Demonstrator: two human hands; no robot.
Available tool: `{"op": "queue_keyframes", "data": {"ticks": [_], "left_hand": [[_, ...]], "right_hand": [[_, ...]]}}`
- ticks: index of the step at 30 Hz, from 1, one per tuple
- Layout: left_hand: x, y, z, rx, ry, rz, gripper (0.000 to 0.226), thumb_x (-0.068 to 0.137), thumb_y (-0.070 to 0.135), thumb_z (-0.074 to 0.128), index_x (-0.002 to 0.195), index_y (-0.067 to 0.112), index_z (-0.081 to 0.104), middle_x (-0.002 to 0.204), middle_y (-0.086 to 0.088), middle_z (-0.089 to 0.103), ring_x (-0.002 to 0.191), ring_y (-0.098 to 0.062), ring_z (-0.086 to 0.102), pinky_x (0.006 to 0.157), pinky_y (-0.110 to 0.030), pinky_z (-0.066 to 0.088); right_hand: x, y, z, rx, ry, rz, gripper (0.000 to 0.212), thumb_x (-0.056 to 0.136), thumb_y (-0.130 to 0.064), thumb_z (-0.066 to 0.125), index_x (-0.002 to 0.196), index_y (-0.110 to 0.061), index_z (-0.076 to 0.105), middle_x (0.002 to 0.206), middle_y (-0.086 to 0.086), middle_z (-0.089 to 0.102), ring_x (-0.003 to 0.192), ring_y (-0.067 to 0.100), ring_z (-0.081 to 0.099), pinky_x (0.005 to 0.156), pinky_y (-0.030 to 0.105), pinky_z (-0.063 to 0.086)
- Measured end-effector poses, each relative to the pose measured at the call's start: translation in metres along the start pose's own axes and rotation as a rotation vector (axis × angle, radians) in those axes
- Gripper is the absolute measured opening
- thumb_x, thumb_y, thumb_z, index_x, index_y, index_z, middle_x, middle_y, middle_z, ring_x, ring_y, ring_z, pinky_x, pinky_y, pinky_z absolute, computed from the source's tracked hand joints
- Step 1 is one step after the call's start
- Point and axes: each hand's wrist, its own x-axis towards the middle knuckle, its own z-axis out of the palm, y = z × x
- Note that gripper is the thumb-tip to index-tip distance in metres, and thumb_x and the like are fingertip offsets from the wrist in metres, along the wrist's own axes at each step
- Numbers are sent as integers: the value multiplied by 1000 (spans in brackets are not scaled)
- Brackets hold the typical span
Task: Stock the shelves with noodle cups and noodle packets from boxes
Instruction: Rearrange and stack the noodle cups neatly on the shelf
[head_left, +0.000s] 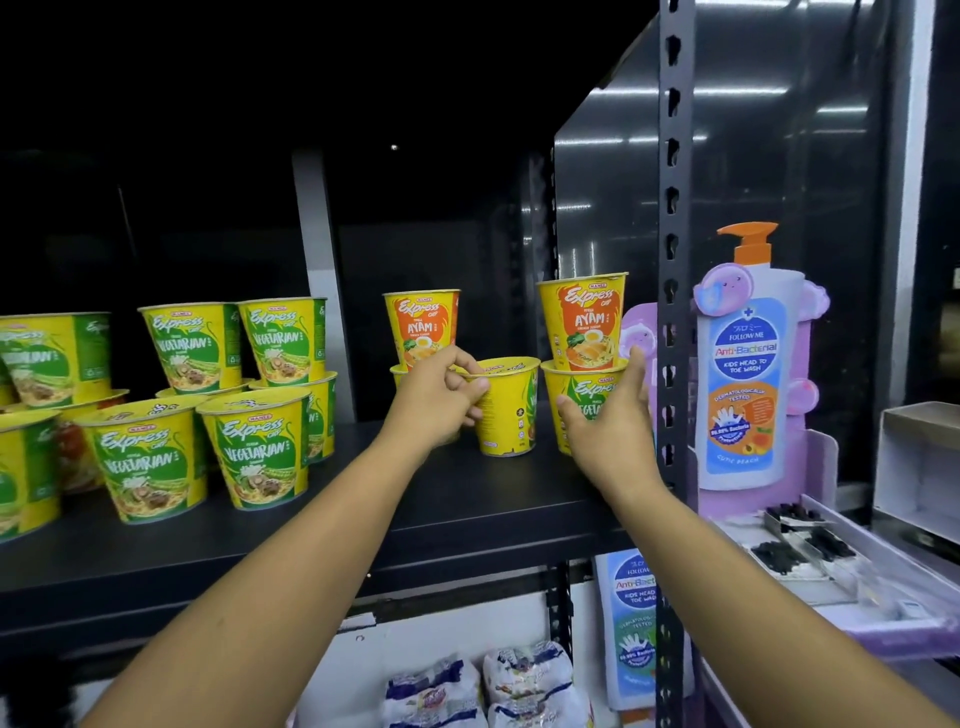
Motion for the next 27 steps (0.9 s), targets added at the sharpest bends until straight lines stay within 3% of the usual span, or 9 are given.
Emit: {"op": "queue_keyframes", "data": {"ticks": [3, 6, 9, 13, 16, 20, 23, 27], "left_hand": [[-8, -1, -8, -7, -7, 19, 6, 99, 14, 68, 104, 16, 65, 85, -13, 71, 74, -20, 75, 70, -38, 64], [-14, -1, -17, -14, -12, 28, 6, 99, 13, 68, 103, 16, 66, 82, -6, 69, 73, -20, 74, 72, -41, 64], [-19, -3, -26, -12, -19, 44, 7, 98, 12, 68, 99, 19, 67, 78, -2, 66, 76, -23, 74, 74, -43, 64], [-24, -8, -40, -30, -36, 50, 12, 98, 8, 66, 98, 20, 67, 80, -4, 65, 78, -24, 72, 78, -48, 64], [-28, -11, -50, -58, -49, 65, 15, 99, 3, 63, 100, 18, 67, 85, -9, 65, 81, -23, 70, 82, -49, 63], [-34, -18, -64, -61, -109, 40, 22, 102, 12, 62, 119, 25, 64, 107, -15, 66, 94, -22, 72, 88, -45, 62], [-38, -27, -75, 225, -201, -4, 38, 103, 29, 61, 140, 31, 56, 124, 3, 66, 110, -13, 66, 100, -38, 55], [-46, -38, -79, 514, -364, -69, 52, 102, 44, 60, 150, 27, 51, 146, 2, 58, 130, -15, 55, 106, -27, 41]], "right_hand": [[-2, 0, 0, -36, 2, -22, 101, 96, -30, 70, 163, -21, -6, 169, 6, 17, 153, 27, 24, 120, 42, 28], [-7, -2, 3, -93, 42, -133, 98, 96, -30, 68, 163, -19, -2, 172, 5, 4, 157, 25, 7, 123, 35, 13], [-14, -8, 5, -159, 87, -273, 93, 96, -29, 67, 163, -15, 4, 172, 7, -2, 158, 22, -4, 128, 39, 6], [-22, -11, 3, -184, 158, -556, 80, 95, -22, 67, 159, -7, 23, 168, 10, 20, 156, 27, 14, 128, 38, 14], [-27, -11, 1, -165, 41, -718, 65, 95, -21, 68, 151, -8, 39, 153, 9, 42, 146, 24, 35, 122, 34, 28], [-28, -8, 2, -131, -188, -667, 48, 96, -26, 68, 139, -16, 50, 129, -3, 58, 122, 13, 54, 102, 39, 49], [-26, -7, 2, -131, -266, -576, 46, 94, -32, 69, 136, -21, 51, 116, -11, 60, 106, 7, 58, 90, 40, 54], [-21, -8, 6, -143, -342, -435, 60, 91, -44, 72, 139, -24, 43, 117, -12, 61, 101, 8, 62, 89, 43, 56]]}}
